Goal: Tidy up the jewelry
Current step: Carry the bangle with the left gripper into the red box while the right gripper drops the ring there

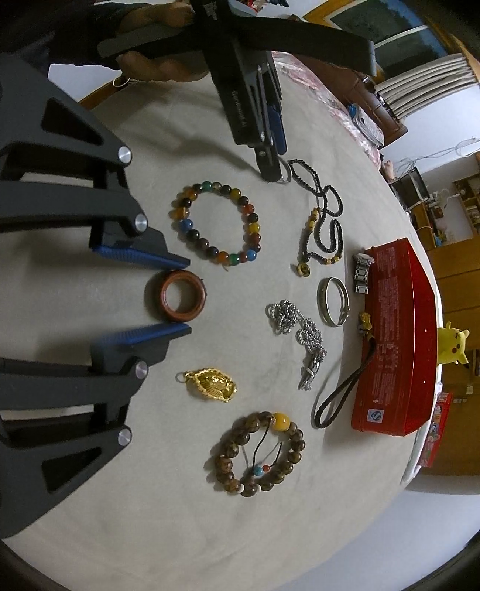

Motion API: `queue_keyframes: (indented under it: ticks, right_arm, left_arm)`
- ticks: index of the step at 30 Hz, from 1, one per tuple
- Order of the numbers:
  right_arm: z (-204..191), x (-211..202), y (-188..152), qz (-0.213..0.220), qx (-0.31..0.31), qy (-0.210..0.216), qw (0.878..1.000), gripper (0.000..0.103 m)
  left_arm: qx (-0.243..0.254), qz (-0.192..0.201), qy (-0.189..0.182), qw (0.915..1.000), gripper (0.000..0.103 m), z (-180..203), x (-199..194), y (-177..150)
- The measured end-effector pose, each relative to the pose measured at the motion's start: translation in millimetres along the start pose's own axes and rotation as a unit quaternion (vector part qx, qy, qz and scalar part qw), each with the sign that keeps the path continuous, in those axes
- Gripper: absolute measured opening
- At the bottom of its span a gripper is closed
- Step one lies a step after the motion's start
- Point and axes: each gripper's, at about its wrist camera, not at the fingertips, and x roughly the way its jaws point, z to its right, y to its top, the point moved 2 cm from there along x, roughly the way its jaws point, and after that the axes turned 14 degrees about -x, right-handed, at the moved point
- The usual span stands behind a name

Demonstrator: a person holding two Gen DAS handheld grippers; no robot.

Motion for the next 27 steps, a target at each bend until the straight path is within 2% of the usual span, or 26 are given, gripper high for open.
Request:
queue_keyframes:
  ticks: [14, 27]
  right_arm:
    - [-3, -10, 1, 0.011, -0.001, 0.007, 1.000, 0.029]
    - [6, -46, 21, 0.045, -0.012, -0.015, 0.999, 0.029]
  left_arm:
    - [0.000, 0.019, -0.016, 0.9997, 0.048, 0, -33, -4]
    - [0.024, 0.058, -0.030, 0.9975, 0.048, 13, -68, 11]
